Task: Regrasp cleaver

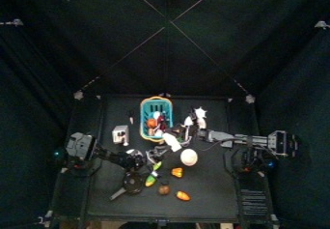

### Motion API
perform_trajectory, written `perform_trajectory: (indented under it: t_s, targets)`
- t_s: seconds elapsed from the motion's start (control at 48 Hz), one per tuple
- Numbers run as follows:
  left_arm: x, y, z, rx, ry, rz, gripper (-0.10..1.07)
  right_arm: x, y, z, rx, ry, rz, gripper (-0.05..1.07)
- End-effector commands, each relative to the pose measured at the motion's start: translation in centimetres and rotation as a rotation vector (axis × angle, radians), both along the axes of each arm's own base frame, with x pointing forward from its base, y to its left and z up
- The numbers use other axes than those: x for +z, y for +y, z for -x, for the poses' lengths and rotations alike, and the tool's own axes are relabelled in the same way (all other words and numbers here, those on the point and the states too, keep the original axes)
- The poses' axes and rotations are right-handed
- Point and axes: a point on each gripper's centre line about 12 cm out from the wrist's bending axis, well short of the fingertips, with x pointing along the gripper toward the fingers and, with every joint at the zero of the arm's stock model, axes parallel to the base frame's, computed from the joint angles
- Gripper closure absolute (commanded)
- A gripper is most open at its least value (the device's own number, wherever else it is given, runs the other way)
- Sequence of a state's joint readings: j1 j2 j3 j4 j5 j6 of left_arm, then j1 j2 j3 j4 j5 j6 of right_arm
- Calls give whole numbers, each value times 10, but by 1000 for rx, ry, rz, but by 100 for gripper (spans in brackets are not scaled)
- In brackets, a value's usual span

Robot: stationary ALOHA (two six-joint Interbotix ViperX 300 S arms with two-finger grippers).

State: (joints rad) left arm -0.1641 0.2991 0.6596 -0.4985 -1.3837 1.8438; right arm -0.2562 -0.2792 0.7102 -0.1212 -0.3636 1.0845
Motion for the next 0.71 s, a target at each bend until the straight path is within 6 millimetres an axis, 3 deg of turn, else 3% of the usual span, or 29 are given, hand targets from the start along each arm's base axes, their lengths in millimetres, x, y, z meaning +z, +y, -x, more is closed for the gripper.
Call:
perform_trajectory:
  t_s: [0.0,0.271,0.688]
  targets:
    - [11,3,-3,2,-31,-20,9,13,3,-1,8,-48,10,69]
    - [12,9,-6,10,-22,-65,15,12,5,-5,18,-54,9,69]
    - [8,13,-7,23,-4,-77,48,7,5,-7,18,-46,4,67]
